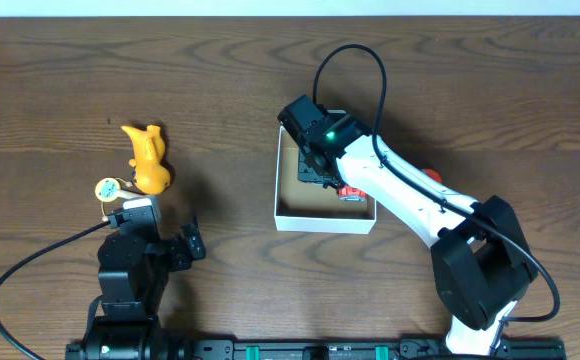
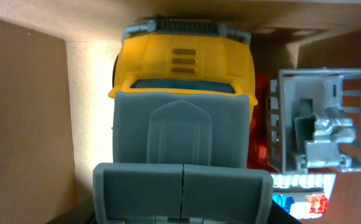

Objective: Pack container
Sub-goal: 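Lower the dump truck into the box beside the fire truck, release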

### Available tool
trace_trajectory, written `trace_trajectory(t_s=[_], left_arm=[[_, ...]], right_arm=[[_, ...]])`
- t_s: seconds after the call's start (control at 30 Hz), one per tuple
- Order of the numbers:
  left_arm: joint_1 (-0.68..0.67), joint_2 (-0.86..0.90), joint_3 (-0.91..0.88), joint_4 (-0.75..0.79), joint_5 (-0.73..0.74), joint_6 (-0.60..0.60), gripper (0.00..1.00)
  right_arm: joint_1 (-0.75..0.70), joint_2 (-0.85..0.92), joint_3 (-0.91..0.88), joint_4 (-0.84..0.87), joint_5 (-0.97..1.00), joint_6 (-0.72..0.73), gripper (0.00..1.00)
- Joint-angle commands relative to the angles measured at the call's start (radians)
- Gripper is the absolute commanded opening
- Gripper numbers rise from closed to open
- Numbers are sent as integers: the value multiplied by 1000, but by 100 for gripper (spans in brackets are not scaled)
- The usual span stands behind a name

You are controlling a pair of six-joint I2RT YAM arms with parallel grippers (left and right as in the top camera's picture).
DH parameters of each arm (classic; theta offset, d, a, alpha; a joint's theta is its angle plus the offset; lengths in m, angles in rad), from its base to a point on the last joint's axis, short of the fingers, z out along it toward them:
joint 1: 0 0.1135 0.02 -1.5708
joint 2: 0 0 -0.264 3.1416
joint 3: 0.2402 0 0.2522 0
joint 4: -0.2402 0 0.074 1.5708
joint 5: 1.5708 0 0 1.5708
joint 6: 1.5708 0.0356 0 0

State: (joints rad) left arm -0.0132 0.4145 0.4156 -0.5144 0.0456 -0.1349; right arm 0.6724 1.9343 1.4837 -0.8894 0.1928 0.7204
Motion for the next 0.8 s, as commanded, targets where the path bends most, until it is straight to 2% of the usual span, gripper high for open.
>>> trace_trajectory(t_s=[0.0, 0.3, 0.77], left_arm=[[5, 1, 24, -1, -1, -10, 98], [5, 1, 24, -1, -1, -10, 98], [5, 1, 24, -1, -1, -10, 98]], right_arm=[[-4, 13, 6, 7, 15, -55, 38], [-4, 15, 6, 10, 12, -56, 48], [-5, 80, 6, 36, 8, -56, 47]])
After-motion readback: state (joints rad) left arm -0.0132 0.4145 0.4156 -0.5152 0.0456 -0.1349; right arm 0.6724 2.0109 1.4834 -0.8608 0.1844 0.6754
